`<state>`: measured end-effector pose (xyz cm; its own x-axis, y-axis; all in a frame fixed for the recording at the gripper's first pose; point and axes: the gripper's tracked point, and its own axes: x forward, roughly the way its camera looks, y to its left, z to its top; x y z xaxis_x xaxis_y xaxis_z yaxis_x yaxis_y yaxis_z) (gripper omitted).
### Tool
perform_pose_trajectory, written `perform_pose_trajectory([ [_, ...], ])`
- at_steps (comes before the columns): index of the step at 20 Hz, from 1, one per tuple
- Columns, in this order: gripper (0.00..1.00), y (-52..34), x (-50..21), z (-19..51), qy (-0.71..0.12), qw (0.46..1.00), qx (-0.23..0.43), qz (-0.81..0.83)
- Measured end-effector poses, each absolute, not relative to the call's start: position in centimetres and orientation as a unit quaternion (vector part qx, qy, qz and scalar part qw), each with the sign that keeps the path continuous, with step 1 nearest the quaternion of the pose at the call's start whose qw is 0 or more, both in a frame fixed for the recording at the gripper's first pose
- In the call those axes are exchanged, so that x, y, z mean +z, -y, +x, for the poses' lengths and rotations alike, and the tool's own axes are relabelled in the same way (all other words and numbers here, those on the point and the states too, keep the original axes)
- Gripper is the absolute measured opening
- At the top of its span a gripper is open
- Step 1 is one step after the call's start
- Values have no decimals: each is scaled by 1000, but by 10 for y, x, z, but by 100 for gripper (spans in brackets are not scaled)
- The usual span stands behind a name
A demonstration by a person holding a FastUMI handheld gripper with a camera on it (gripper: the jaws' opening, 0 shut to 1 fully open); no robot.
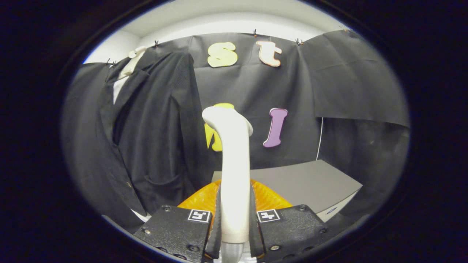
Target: Iron the clothes twice with a garment steamer, once on the left side and once on the right side.
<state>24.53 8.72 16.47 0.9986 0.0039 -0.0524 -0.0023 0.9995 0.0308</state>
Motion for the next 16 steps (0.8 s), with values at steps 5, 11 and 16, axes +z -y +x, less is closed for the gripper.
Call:
perform_pose_trajectory([
  [5,33,-89,178,224,61,998,-2,14],
  [11,33,-95,206,177,156,988,9,5],
  [16,33,-91,202,152,238,971,7,-5],
])
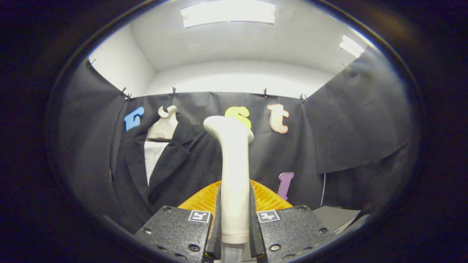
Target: Iron the clothes twice with a garment steamer, once on the left side and once on the right side.
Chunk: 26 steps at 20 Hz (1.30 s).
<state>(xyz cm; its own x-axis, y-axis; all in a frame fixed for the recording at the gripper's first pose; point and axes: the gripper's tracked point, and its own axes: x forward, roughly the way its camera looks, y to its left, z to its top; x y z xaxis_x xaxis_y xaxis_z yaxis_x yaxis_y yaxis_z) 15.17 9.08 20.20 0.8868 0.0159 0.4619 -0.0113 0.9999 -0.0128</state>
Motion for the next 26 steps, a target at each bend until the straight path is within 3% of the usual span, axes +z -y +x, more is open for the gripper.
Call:
perform_pose_trajectory([
  [10,33,-100,196,137,286,958,-14,-21],
  [26,33,-93,156,139,219,972,-12,-83],
])
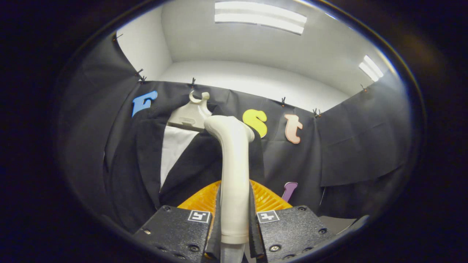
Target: Iron the clothes twice with a garment steamer, once on the left side and once on the right side.
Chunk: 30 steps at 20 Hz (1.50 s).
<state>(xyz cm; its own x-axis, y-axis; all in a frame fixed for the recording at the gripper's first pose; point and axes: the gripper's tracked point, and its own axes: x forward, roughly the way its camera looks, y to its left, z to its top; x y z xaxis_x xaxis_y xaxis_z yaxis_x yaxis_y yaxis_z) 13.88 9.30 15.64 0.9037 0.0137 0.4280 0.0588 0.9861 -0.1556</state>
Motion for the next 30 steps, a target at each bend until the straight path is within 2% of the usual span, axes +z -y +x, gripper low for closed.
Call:
perform_pose_trajectory([
  [30,33,-69,2,82,32,990,-37,-135],
])
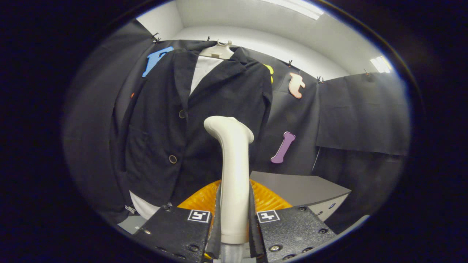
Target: Iron the clothes twice with a garment steamer, once on the left side and once on the right side.
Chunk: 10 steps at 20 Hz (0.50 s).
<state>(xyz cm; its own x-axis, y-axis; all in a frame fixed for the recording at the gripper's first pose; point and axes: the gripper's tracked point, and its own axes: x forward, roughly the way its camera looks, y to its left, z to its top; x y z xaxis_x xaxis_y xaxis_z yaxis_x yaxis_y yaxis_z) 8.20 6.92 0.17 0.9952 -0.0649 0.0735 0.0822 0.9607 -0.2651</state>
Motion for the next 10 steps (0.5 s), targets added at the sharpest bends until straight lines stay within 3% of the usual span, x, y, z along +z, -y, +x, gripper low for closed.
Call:
perform_pose_trajectory([
  [10,33,-58,-43,76,-41,988,-52,-140],
])
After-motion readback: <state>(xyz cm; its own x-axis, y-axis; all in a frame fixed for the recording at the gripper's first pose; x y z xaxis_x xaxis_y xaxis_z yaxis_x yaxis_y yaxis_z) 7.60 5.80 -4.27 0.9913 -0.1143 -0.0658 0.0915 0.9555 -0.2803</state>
